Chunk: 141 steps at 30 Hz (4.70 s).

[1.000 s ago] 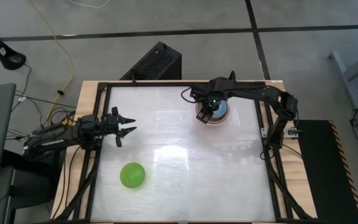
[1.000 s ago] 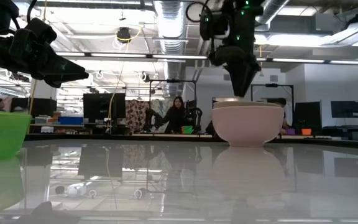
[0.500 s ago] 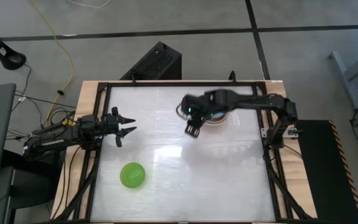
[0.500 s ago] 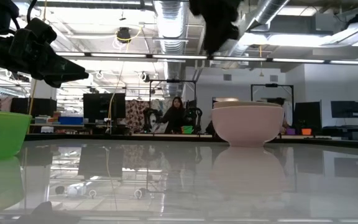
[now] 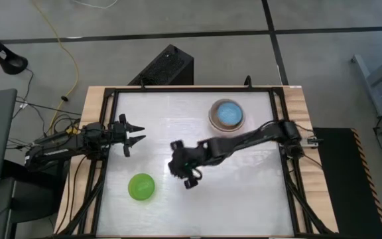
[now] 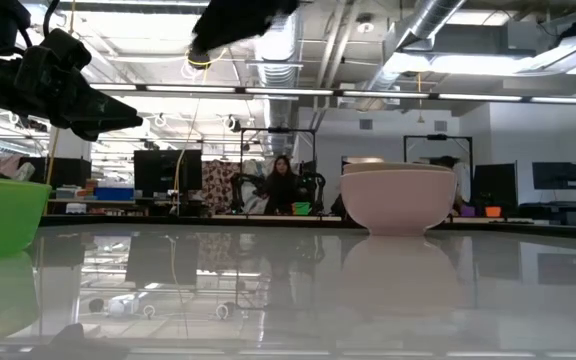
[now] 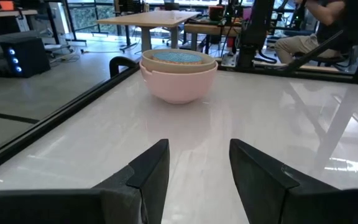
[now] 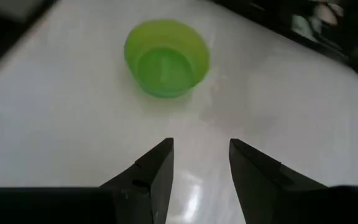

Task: Nest bowls inside each other
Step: Stack the green bowl on top of the blue bowl

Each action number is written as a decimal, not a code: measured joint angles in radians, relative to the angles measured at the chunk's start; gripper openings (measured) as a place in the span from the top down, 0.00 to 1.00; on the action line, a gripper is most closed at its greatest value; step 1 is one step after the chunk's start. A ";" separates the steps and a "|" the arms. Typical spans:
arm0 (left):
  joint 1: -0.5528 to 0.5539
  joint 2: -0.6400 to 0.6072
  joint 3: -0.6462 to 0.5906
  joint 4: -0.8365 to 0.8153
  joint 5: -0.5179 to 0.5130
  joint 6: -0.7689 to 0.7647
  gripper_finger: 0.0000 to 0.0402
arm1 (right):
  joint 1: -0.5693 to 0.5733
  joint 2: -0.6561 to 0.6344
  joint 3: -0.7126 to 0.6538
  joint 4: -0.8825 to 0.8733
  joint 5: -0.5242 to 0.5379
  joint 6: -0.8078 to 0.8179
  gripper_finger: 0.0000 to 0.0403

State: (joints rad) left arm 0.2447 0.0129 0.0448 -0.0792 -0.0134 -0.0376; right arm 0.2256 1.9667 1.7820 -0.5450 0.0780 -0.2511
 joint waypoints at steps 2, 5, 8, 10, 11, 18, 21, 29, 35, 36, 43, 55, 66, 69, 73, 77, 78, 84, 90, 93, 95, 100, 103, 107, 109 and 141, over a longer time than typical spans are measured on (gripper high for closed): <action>0.000 0.000 0.000 0.000 0.000 0.000 0.61 | 0.010 0.054 0.000 0.056 0.000 -0.079 0.57; 0.000 0.000 0.000 0.000 0.000 0.000 0.61 | 0.012 0.120 0.000 0.177 -0.018 -0.127 0.57; 0.000 0.000 0.000 0.000 0.000 0.000 0.61 | 0.012 0.178 0.001 0.296 -0.098 -0.176 0.57; 0.000 0.000 0.000 0.000 0.001 0.000 0.61 | 0.009 0.213 0.000 0.356 -0.141 -0.224 0.57; 0.000 0.000 0.000 0.000 0.001 0.000 0.61 | 0.007 0.229 0.000 0.382 -0.166 -0.243 0.57; 0.000 0.000 0.000 0.000 0.001 0.000 0.61 | -0.014 0.296 0.001 0.544 -0.331 -0.346 0.57; 0.000 0.000 0.000 0.000 0.001 0.000 0.61 | -0.021 0.323 0.001 0.546 -0.339 -0.382 0.57; 0.000 0.000 0.000 0.000 0.001 0.000 0.61 | -0.005 0.365 0.001 0.626 -0.340 -0.486 0.57; 0.000 0.000 0.000 0.000 0.001 0.000 0.61 | -0.003 0.362 0.002 0.630 -0.338 -0.501 0.57; 0.000 0.000 0.000 0.000 0.001 0.000 0.61 | -0.004 0.362 0.002 0.626 -0.338 -0.511 0.57; 0.000 0.000 0.000 0.000 0.001 0.000 0.61 | -0.006 0.436 0.014 0.658 -0.332 -0.596 0.57; 0.000 0.008 0.000 0.000 0.001 0.000 0.61 | -0.007 0.477 0.092 0.655 -0.257 -0.648 0.63; 0.000 0.008 0.000 0.000 0.000 0.000 0.61 | -0.014 0.477 0.092 0.724 -0.271 -0.562 0.97; 0.000 0.008 0.000 0.000 0.000 0.000 0.61 | -0.019 0.477 0.092 0.694 -0.267 -0.540 0.96; 0.000 0.008 0.000 0.000 -0.001 0.000 0.61 | -0.027 0.466 0.090 0.613 -0.259 -0.477 0.98; 0.000 0.008 0.000 0.000 -0.001 0.000 0.61 | -0.025 0.444 0.091 0.604 -0.259 -0.374 0.99; 0.000 0.008 0.000 0.000 -0.001 0.000 0.61 | -0.025 0.440 0.091 0.606 -0.259 -0.353 0.99; 0.000 0.008 0.000 0.000 -0.001 0.000 0.61 | -0.021 0.422 0.090 0.539 -0.207 -0.298 0.99; 0.000 0.008 0.000 0.000 -0.001 0.000 0.61 | 0.012 0.360 0.092 0.459 -0.105 -0.275 0.99; 0.000 0.008 0.000 0.000 -0.001 0.000 0.61 | 0.030 0.339 0.092 0.452 -0.054 -0.177 0.99; 0.000 0.008 0.000 0.001 -0.001 0.000 0.61 | 0.037 0.318 0.091 0.433 -0.003 -0.091 0.98; 0.000 0.008 0.000 0.000 -0.001 0.000 0.61 | 0.033 0.286 0.092 0.480 0.105 0.196 0.94; 0.000 0.008 0.000 0.000 -0.001 0.000 0.61 | 0.022 0.295 0.092 0.559 0.128 0.358 0.88; 0.000 0.008 0.000 0.001 -0.001 0.000 0.61 | 0.012 0.346 0.092 0.699 0.127 0.459 0.74; 0.000 0.008 0.000 0.001 -0.002 0.000 0.61 | 0.010 0.388 0.092 0.778 0.129 0.525 0.65; 0.000 0.009 0.000 0.004 -0.033 0.000 0.61 | -0.013 0.707 0.555 0.401 0.129 0.716 0.28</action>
State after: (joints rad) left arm 0.2447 0.0216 0.0448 -0.0755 -0.0466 -0.0375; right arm 0.2123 2.6736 2.3370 -0.1437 0.2067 0.4644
